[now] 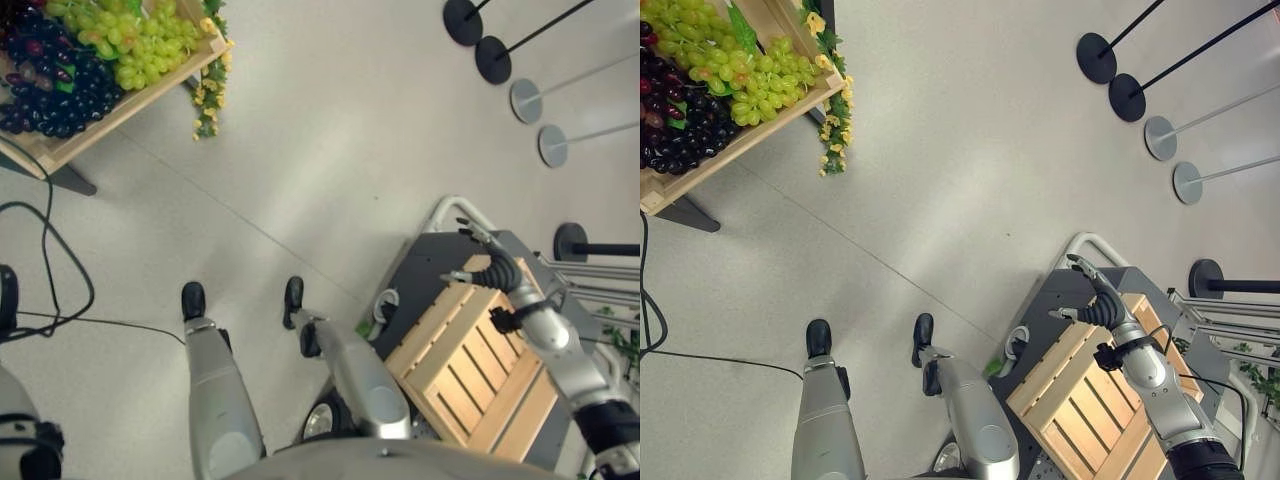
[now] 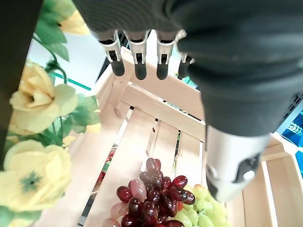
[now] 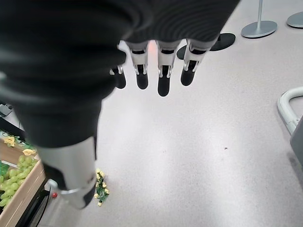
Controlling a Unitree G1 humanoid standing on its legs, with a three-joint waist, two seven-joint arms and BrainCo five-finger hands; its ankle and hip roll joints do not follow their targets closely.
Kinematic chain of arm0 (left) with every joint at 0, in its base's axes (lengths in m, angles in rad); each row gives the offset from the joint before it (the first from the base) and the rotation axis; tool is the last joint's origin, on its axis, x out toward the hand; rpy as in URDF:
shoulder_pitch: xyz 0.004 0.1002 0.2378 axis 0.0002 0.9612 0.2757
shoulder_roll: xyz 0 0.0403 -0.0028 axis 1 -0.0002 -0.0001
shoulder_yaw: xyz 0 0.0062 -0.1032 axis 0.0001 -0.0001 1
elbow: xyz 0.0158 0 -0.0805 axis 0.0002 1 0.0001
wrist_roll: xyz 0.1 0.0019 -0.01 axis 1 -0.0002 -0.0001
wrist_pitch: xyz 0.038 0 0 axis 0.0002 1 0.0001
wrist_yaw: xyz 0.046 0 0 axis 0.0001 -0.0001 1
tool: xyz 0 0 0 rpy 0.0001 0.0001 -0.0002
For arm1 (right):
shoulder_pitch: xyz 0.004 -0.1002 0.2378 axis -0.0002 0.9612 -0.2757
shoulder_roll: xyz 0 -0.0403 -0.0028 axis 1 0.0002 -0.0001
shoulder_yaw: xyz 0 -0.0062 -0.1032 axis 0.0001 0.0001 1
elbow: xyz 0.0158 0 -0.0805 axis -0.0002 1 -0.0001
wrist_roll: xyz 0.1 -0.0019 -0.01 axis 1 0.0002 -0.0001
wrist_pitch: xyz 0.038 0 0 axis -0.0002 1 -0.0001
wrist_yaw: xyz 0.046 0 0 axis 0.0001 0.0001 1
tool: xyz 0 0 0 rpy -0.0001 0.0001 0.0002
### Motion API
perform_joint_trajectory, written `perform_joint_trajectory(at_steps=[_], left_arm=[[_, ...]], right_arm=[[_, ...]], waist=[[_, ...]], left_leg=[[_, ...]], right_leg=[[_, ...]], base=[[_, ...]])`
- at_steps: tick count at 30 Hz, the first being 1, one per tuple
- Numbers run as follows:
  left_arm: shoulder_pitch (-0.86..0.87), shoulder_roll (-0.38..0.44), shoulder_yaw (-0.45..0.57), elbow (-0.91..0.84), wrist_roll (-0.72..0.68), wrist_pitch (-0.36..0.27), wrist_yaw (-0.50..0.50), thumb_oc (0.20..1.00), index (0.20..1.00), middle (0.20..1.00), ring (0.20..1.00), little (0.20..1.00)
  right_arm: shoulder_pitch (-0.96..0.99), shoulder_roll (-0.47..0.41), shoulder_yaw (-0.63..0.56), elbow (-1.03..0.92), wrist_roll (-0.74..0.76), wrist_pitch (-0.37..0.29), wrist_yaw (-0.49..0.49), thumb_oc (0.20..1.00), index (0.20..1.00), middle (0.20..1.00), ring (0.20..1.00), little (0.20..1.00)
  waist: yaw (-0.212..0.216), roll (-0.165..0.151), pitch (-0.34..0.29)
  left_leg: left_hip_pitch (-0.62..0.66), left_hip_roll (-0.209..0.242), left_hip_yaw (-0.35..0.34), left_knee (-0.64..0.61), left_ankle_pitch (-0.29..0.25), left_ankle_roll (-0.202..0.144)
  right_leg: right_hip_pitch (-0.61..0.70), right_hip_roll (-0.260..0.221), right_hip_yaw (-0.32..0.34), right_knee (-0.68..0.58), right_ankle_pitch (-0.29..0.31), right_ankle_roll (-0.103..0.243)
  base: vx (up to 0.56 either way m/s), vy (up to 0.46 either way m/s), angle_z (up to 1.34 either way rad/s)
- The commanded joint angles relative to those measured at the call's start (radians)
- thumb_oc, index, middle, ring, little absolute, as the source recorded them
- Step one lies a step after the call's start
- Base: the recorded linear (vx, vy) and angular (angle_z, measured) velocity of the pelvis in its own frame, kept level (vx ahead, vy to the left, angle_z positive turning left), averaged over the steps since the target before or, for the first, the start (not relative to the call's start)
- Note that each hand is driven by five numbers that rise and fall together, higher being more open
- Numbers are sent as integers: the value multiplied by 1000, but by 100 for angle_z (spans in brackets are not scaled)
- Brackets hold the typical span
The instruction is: Pick up the fruits from the basket on one side to the basket on the other side
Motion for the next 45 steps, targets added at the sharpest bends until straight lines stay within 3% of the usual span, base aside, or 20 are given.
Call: perform_joint_trajectory(at_steps=[1, 8, 12, 13, 14, 15, 16, 18, 20, 21, 22, 26, 31, 45], left_arm=[[-12, 23, 45, -2, -16, -24, 23, 1000, 1000, 1000, 1000, 1000], [53, -4, 135, -78, -100, -55, 43, 1000, 1000, 1000, 1000, 1000], [327, -91, 405, -426, -264, -171, 106, 1000, 1000, 1000, 1000, 1000], [343, -93, 420, -436, -262, -169, 108, 1000, 1000, 1000, 1000, 1000], [505, -153, 538, -601, -311, -217, 106, 1000, 1000, 1000, 1000, 1000], [513, -154, 546, -605, -310, -215, 107, 1000, 1000, 1000, 1000, 1000], [702, -257, 669, -761, -364, -272, 97, 1000, 1000, 1000, 1000, 1000], [772, -302, 699, -817, -367, -284, 81, 1000, 1000, 1000, 1000, 1000], [969, -477, 768, -969, -366, -322, 42, 1000, 1000, 1000, 1000, 1000], [974, -480, 772, -975, -365, -320, 42, 1000, 1000, 1000, 1000, 1000], [1040, -561, 765, -1031, -367, -332, 8, 1000, 1000, 1000, 1000, 1000], [1148, -660, 716, -1095, -370, -336, -74, 1000, 1000, 1000, 1000, 1000], [1193, -673, 656, -1120, -360, -332, -141, 1000, 1000, 1000, 1000, 1000], [1284, -687, 631, -1229, -339, -352, -197, 1000, 1000, 1000, 1000, 1000]], right_arm=[[32, -40, -34, -11, 22, -30, -10, 1000, 1000, 1000, 1000, 1000], [38, -25, -37, -2, 20, -23, -12, 1000, 1000, 1000, 1000, 1000], [56, 18, -68, 21, 19, -8, -33, 1000, 1000, 1000, 1000, 1000], [56, 14, -66, 21, 18, -8, -34, 1000, 1000, 1000, 1000, 1000], [58, 32, -82, 26, 12, 0, -45, 1000, 1000, 1000, 1000, 1000], [58, 29, -80, 26, 12, 0, -45, 1000, 1000, 1000, 1000, 1000], [59, 50, -101, 41, 1, 11, -62, 1000, 1000, 1000, 1000, 1000], [55, 59, -110, 51, 1, 15, -67, 1000, 1000, 1000, 1000, 1000], [43, 80, -129, 77, -11, 27, -83, 1000, 1000, 1000, 1000, 1000], [42, 78, -128, 77, -11, 27, -83, 1000, 1000, 1000, 1000, 1000], [37, 87, -140, 85, -9, 27, -89, 1000, 1000, 1000, 1000, 1000], [31, 97, -152, 122, -5, 21, -100, 1000, 1000, 1000, 1000, 1000], [10, 105, -149, 161, -2, 16, -110, 1000, 1000, 1000, 1000, 1000], [-7, 116, -136, 208, -4, 17, -110, 1000, 1000, 1000, 1000, 1000]], waist=[[-1, 15, -62], [12, 21, -56], [59, 35, -31], [54, 37, -32], [74, 46, -20], [70, 47, -23], [93, 60, -9], [103, 66, -4], [130, 92, 11], [124, 92, 9], [140, 108, 15], [155, 137, 10], [157, 165, 2], [149, 194, -47]], left_leg=[[-15, -11, -10, 83, -61, 43], [-14, -22, -16, 69, -48, 44], [-2, -39, -29, 56, -46, 41], [-3, -42, -29, 51, -38, 42], [4, -50, -35, 46, -35, 41], [4, -51, -36, 43, -33, 42], [16, -60, -38, 36, -32, 44], [26, -63, -40, 31, -37, 44], [56, -86, -44, -1, -25, 47], [56, -90, -45, -10, -13, 48], [73, -100, -48, -19, -13, 50], [112, -127, -60, -64, 15, 52], [154, -140, -66, -97, 36, 49], [272, -130, -49, -131, 36, 54]], right_leg=[[-11, -98, 6, 15, 25, 162], [-12, -111, -2, 21, 27, 160], [5, -122, -15, 25, 14, 154], [4, -124, -15, 21, 20, 153], [13, -129, -22, 22, 18, 149], [13, -130, -23, 21, 19, 149], [23, -137, -26, 23, 19, 146], [30, -139, -28, 24, 12, 144], [62, -158, -35, 11, 14, 139], [62, -161, -37, 5, 22, 139], [76, -172, -42, 15, 14, 137], [118, -200, -65, 6, 18, 133], [162, -220, -87, -2, 18, 132], [254, -225, -74, -6, 10, 132]], base=[[0, 0, 0], [-8, -3, 3], [-26, -12, 6], [-51, -16, 21], [-38, -11, 21], [-50, 1, 19], [-29, 15, 10], [-25, 15, 15], [-53, 44, 17], [-53, 70, 30], [-47, 56, 35], [-40, 48, 32], [-35, 38, 24], [-2, 22, 0]])
